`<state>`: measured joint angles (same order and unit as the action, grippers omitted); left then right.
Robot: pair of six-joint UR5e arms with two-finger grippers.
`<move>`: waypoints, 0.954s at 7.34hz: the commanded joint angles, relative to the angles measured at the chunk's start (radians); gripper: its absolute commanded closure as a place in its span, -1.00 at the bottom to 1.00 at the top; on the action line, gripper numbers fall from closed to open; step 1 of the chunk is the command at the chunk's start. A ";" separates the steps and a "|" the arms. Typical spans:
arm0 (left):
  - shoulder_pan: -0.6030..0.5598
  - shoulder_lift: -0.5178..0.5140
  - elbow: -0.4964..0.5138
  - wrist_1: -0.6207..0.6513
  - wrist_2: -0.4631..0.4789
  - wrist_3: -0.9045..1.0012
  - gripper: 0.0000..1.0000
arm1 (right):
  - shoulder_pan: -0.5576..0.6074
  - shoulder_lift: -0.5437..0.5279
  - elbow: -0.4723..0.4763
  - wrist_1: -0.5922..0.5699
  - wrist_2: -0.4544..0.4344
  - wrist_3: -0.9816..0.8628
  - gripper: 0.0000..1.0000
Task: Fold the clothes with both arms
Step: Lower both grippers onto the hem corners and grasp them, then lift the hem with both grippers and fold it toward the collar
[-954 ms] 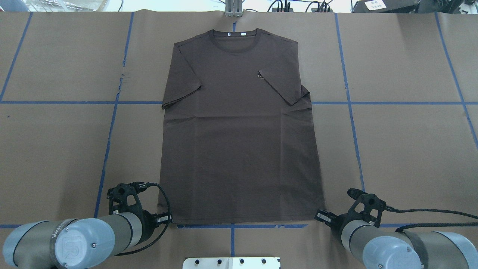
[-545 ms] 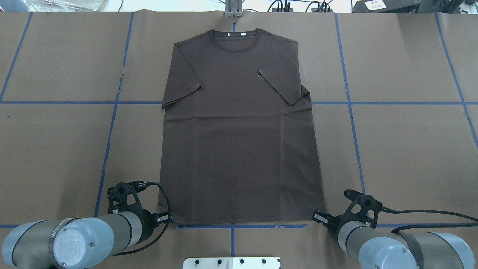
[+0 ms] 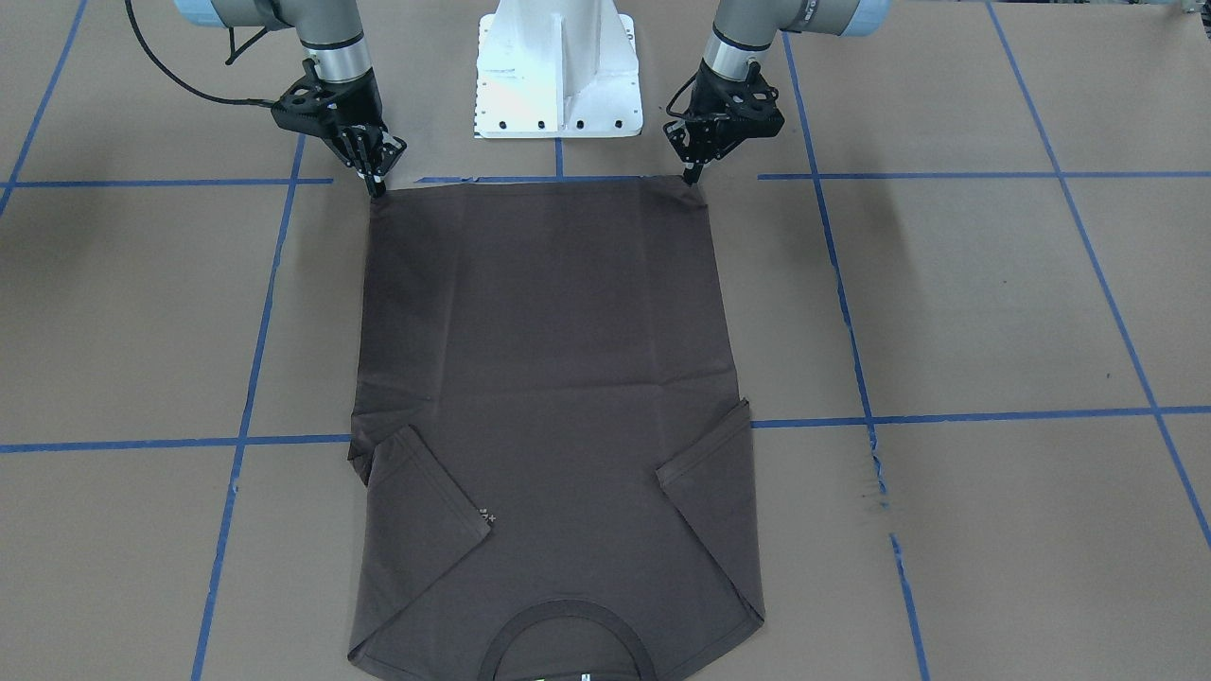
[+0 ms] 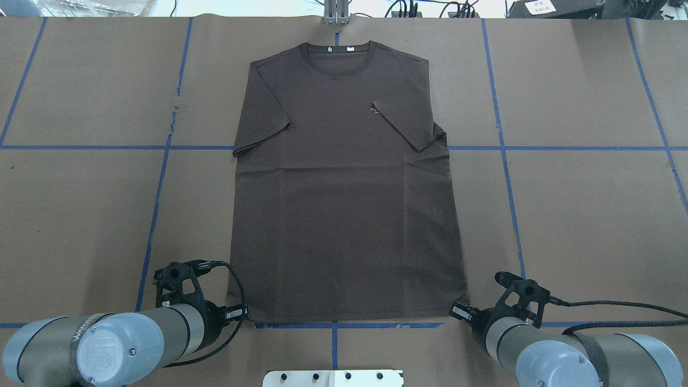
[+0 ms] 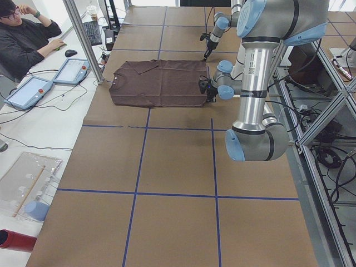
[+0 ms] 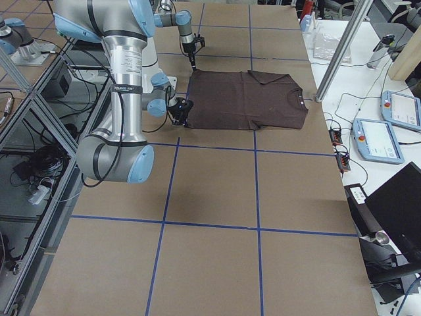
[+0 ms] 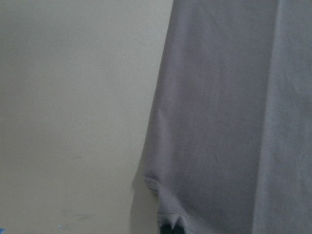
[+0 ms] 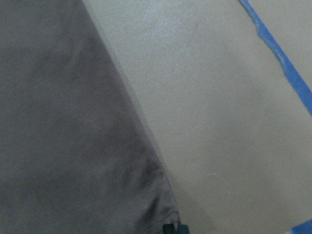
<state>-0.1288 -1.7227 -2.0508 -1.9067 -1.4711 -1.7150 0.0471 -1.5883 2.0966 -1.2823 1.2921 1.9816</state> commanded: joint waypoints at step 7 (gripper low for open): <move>-0.060 -0.152 -0.582 0.678 -0.225 0.052 1.00 | 0.080 0.287 0.651 -0.883 0.220 -0.012 1.00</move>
<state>-0.1605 -1.8539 -2.6100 -1.2721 -1.6574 -1.6682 0.0872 -1.3882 2.7226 -2.0393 1.4714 1.9744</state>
